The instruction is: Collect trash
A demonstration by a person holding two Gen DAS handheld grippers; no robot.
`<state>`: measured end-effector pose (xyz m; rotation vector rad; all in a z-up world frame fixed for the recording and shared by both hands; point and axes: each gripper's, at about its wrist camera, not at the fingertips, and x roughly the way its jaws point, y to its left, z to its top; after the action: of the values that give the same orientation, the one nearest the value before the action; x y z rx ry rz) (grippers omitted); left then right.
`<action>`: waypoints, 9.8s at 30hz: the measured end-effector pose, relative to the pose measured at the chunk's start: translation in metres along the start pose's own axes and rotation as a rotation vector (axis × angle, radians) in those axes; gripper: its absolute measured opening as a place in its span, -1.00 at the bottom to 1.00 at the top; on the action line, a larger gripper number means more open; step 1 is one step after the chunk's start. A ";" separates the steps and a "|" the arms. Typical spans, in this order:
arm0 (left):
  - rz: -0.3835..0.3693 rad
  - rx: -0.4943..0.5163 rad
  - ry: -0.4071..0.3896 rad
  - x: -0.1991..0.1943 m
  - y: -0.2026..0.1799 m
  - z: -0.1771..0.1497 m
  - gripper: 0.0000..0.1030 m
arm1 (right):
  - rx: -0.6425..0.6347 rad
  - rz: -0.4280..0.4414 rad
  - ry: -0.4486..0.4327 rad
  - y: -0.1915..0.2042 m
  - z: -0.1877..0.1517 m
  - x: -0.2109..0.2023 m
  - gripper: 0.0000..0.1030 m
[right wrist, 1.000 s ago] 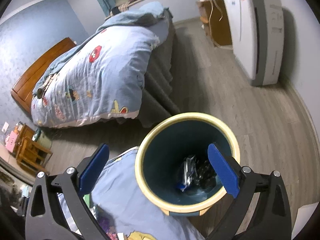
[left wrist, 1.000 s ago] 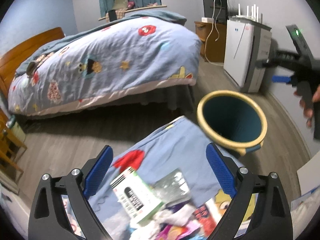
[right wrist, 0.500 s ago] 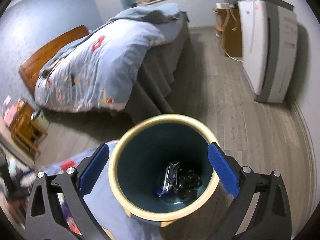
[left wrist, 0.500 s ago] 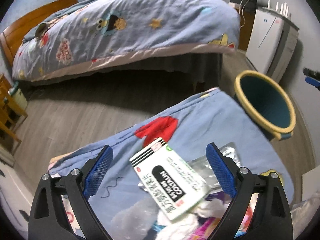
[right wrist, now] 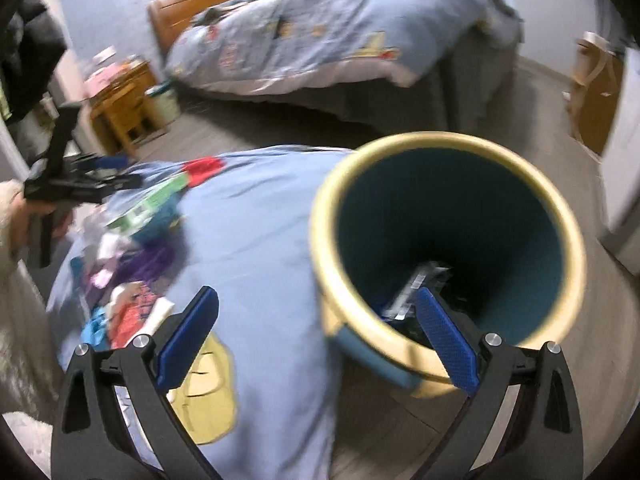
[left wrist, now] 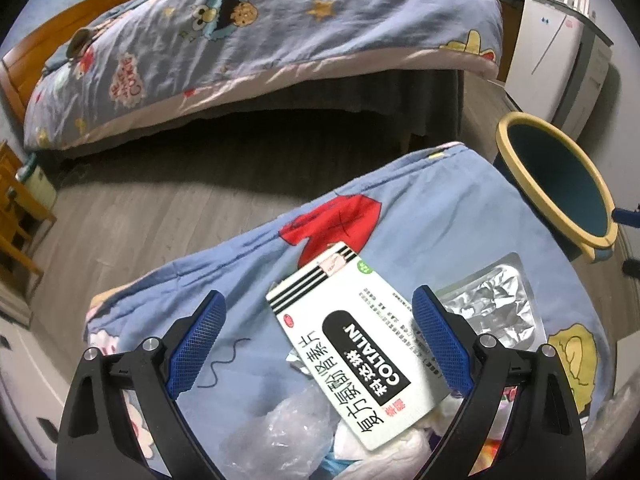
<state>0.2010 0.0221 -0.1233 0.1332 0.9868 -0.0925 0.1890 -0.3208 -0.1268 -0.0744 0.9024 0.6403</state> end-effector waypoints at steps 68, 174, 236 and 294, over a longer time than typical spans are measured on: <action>0.033 -0.180 -0.026 -0.051 0.024 -0.027 0.80 | 0.261 0.087 0.048 0.159 0.096 -0.031 -0.88; -0.218 0.170 -0.181 -0.068 -0.198 0.085 0.72 | 0.681 -0.143 -0.234 -0.055 0.096 -0.106 0.70; 0.009 -0.132 0.194 -0.033 0.043 -0.088 0.03 | 0.176 0.062 0.423 0.198 0.031 0.082 -0.60; -0.030 -0.068 -0.134 -0.133 0.004 -0.030 -0.77 | 0.242 -0.119 -0.161 0.075 0.130 -0.124 -0.83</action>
<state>0.1042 0.0334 -0.0277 0.0491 0.8569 -0.0939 0.1847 -0.2789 0.0635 0.1374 0.8072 0.4168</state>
